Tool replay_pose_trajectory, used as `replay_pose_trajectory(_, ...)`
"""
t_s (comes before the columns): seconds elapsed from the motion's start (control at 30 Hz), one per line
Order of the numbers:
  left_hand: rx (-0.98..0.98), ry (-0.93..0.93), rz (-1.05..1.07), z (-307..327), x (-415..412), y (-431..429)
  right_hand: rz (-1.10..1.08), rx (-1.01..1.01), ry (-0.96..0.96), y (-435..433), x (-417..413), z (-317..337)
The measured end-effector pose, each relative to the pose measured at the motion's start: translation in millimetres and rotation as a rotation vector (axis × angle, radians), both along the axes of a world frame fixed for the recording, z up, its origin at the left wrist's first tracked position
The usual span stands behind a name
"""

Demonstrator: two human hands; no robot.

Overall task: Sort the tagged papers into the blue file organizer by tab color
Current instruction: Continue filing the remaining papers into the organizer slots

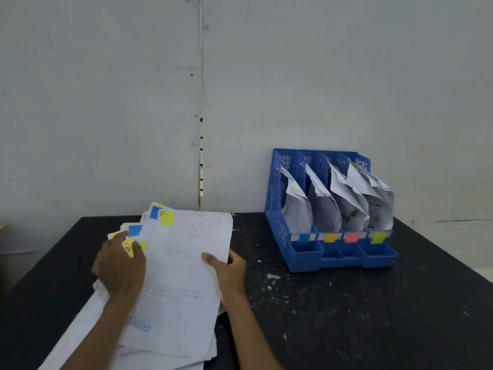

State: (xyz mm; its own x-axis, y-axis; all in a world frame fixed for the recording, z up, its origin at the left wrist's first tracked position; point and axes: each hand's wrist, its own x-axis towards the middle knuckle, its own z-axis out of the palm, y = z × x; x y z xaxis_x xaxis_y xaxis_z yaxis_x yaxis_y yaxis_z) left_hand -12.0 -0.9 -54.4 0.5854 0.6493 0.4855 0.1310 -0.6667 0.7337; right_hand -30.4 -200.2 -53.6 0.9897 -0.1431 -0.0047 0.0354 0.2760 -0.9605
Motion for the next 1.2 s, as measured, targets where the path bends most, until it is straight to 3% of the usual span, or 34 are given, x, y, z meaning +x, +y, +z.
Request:
replay_pose_trajectory(0.27, -0.158, -0.072, -0.359, 13, 17, -74, 0.048, 0.128, -0.058, -32, -6, 24)
replay_pose_trajectory(0.5, -0.28, -0.184, -0.59, 38, 38, -156, -0.11, 0.02, -0.21, -114, 0, 67)
replay_pose_trajectory(0.83, -0.092, -0.233, -1.023, 74, 35, -343, -0.573, -0.149, -0.4, -287, -17, 133)
replay_pose_trajectory(1.0, 0.121, -0.279, -1.061, 99, 40, -435, -0.862, -0.323, -0.555, -349, -19, 171)
replay_pose_trajectory(1.1, 0.111, -0.139, -1.199, 109, 39, -481, -0.998, -0.452, -0.619, -373, -16, 177)
replay_pose_trajectory(1.2, 0.0, 0.124, -1.354, 109, 36, -514, -1.075, -0.528, -0.649, -386, -11, 173)
